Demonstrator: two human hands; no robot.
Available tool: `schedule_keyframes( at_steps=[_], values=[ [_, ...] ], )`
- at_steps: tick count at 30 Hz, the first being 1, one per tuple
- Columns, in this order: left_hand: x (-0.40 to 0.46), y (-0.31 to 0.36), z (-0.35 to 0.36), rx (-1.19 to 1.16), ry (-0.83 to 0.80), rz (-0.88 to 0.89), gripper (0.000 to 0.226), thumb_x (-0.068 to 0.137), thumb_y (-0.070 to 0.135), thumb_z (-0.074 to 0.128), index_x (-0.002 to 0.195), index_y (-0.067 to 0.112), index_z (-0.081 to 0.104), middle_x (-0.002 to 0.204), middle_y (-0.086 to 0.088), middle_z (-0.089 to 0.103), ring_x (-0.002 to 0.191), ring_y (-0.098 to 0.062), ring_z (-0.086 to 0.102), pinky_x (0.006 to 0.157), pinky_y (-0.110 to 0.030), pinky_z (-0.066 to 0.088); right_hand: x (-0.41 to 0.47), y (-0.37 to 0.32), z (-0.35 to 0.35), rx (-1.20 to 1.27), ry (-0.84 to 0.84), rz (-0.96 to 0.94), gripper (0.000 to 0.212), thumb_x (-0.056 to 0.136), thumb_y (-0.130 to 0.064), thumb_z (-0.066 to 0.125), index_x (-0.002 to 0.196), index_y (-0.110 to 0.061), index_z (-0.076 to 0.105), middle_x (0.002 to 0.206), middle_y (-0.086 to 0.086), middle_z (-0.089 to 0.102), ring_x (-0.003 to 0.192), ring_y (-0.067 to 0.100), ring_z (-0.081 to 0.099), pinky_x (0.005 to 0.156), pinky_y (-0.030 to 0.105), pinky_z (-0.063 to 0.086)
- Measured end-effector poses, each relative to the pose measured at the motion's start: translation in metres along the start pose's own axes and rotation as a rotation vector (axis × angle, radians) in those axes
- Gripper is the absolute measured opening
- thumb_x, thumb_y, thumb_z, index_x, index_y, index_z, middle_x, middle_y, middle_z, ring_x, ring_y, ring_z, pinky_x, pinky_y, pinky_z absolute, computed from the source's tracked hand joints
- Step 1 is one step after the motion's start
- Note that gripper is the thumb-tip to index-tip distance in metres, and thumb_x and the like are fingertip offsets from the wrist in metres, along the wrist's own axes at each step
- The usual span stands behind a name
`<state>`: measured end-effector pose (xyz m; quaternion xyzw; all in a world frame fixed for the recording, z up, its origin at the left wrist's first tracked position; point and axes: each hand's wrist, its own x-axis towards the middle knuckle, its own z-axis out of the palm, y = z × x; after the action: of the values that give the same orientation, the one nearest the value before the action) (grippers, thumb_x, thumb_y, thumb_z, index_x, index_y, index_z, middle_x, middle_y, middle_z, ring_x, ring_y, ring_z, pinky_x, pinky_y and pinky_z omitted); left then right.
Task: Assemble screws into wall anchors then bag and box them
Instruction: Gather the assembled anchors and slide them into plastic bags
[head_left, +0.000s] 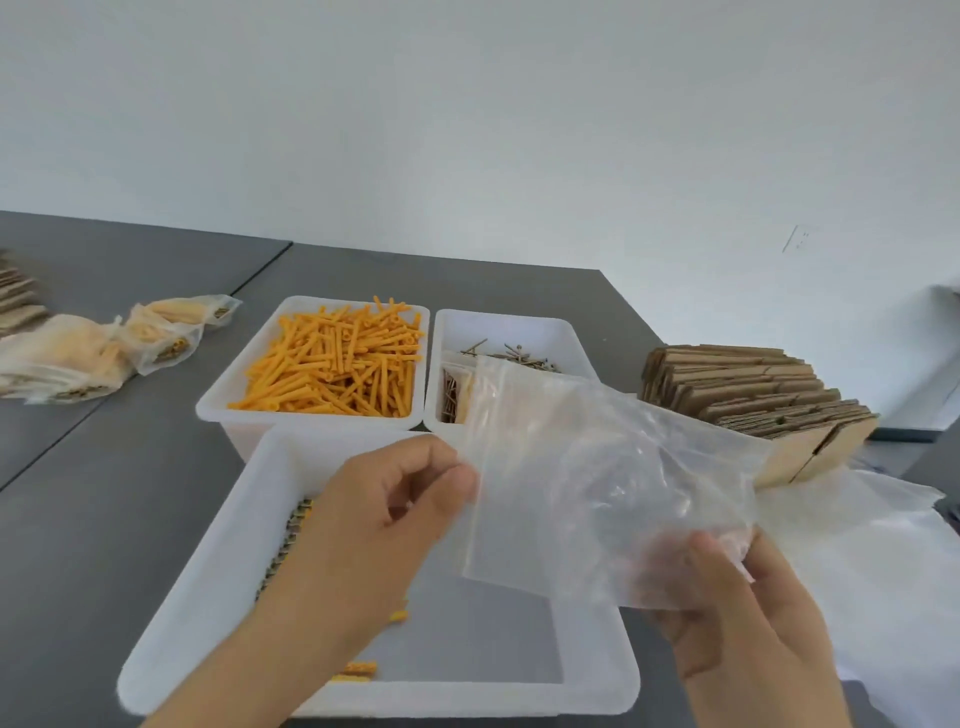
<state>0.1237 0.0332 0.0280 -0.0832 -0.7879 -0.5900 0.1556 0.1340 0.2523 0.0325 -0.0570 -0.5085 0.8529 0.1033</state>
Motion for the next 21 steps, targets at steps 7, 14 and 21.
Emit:
schedule_keyframes(
  at_steps=[7, 14, 21],
  values=[
    [-0.024, -0.011, -0.034, -0.108, 0.073, -0.169, 0.035, 0.083, 0.047, 0.063, 0.059, 0.023, 0.056, 0.058, 0.003, 0.040, 0.056, -0.010, 0.034, 0.053, -0.017, 0.028, -0.003, 0.025, 0.030, -0.644, 0.151, -0.165, 0.052, 0.080, 0.003, 0.072, 0.114, -0.022, 0.040, 0.114, 0.006, 0.057, 0.097, 0.026, 0.058, 0.091, 0.044, 0.047],
    [-0.044, -0.005, -0.025, -0.096, 0.091, -0.202, 0.035, 0.076, 0.052, 0.078, 0.062, 0.026, 0.060, 0.053, 0.013, 0.042, 0.051, -0.004, 0.037, 0.049, -0.014, 0.031, -0.039, 0.044, 0.055, -0.697, -0.320, -0.240, 0.022, 0.090, -0.044, 0.057, 0.087, -0.024, 0.065, 0.078, -0.009, 0.071, 0.072, 0.007, 0.067, 0.066, 0.020, 0.048],
    [-0.057, 0.001, 0.004, 0.072, 0.025, -0.091, 0.026, 0.076, 0.033, 0.077, 0.062, 0.029, 0.056, 0.049, 0.011, 0.045, 0.048, -0.004, 0.041, 0.049, -0.012, 0.030, -0.043, 0.062, 0.059, -0.461, -0.431, -0.010, 0.037, 0.079, -0.026, 0.054, 0.069, 0.010, 0.056, 0.063, 0.025, 0.061, 0.057, 0.041, 0.051, 0.060, 0.047, 0.045]
  ],
)
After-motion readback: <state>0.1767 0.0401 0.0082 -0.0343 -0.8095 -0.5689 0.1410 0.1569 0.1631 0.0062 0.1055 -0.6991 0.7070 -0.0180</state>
